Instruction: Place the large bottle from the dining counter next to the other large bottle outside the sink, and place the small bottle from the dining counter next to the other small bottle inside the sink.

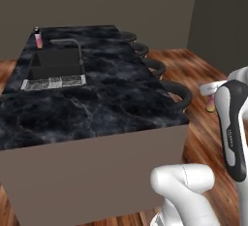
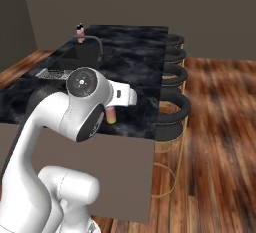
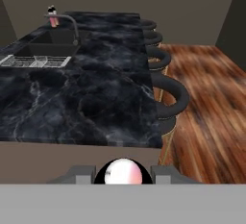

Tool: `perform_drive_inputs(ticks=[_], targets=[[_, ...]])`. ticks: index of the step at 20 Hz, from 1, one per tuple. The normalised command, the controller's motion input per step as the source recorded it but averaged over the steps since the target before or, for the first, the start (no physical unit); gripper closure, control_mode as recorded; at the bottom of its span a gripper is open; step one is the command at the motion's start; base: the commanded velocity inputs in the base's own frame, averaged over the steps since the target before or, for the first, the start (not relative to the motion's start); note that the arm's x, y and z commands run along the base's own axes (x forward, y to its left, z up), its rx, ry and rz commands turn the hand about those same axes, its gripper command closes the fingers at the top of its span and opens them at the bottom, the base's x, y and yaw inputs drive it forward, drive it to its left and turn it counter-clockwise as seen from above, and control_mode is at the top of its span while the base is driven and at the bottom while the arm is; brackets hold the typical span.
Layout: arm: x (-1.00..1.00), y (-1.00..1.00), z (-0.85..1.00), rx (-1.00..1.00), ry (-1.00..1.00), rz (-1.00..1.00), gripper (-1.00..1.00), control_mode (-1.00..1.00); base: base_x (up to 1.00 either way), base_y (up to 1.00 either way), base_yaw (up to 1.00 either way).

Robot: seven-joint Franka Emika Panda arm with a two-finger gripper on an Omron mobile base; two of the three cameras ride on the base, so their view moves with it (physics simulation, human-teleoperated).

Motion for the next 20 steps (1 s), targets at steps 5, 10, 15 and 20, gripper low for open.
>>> perform_drive_inputs(ticks=[5, 10, 15, 20], targets=[[0.00, 0.00, 0.00, 0.00, 0.00, 0.00, 1.00, 1.00, -0.43, 0.47, 0.00], [0.00, 0.00, 0.00, 0.00, 0.00, 0.00, 1.00, 1.00, -0.41, 0.73, -0.01], [0.00, 0.00, 0.00, 0.00, 0.00, 0.00, 1.00, 1.00, -0.25, 0.91, -0.04], [0.00, 0.00, 0.00, 0.00, 0.00, 0.00, 1.00, 1.00, -0.13, 0.95, -0.04]])
